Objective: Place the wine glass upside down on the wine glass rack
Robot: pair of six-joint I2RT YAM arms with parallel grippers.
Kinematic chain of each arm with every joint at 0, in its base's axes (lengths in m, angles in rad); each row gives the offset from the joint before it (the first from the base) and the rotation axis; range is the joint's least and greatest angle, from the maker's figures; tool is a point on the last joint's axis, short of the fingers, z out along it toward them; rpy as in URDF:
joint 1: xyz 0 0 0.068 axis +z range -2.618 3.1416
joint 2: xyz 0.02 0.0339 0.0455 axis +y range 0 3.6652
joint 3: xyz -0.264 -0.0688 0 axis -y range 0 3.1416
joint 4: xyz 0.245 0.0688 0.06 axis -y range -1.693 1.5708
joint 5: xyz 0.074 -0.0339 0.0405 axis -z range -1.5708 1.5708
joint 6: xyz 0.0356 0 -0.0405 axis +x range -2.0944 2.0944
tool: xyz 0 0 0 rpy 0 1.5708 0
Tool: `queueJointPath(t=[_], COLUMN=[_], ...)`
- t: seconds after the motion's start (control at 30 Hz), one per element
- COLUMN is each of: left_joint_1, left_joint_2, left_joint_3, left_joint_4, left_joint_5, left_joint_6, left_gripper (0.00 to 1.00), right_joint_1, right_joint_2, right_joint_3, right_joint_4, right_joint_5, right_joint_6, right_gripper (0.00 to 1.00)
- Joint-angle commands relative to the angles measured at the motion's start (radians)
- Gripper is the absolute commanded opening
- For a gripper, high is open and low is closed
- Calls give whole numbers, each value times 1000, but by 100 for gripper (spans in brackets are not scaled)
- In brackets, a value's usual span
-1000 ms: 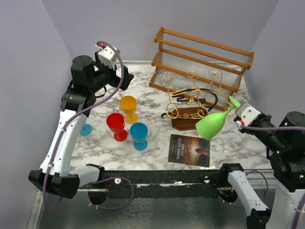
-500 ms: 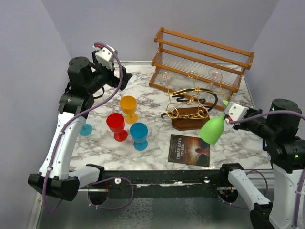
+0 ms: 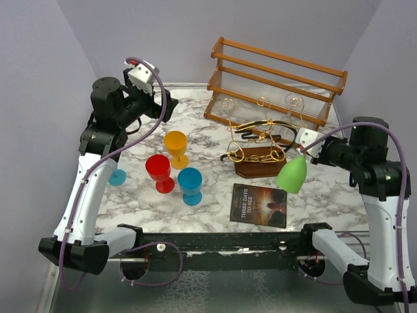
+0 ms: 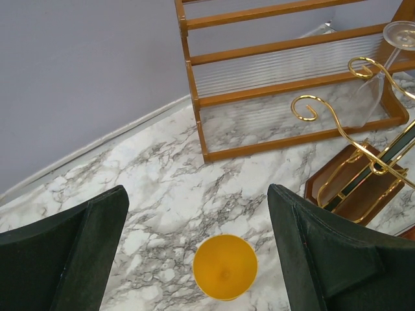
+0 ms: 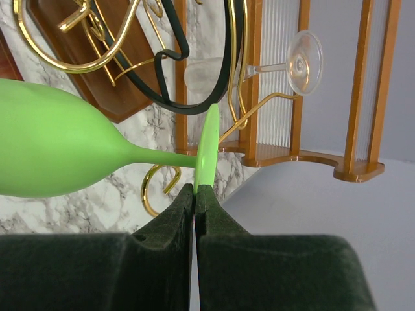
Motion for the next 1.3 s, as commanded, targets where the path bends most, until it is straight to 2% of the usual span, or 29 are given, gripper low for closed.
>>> queueJointPath(t=[0.0,0.3,0.77,1.27], left_joint_1=[8,10,10,10], left_joint_2=[11,21,27,30], left_joint_3=[21,24,21,13], left_joint_4=[29,27,27,28], left_joint_5=[-2,5,14,24], left_joint_6=[0,1,6,7], left_gripper=[91,91,91,91], right_joint_1=[8,8,7,8], right_joint_2=[24,39,13,-20], right_joint_3=[-7,-18,-37,-5], right_joint_4=[85,127,76,-28], right_joint_5=[37,185,265,180], right_joint_6=[-15,-18,-23,-5], right_gripper=[1,1,1,1])
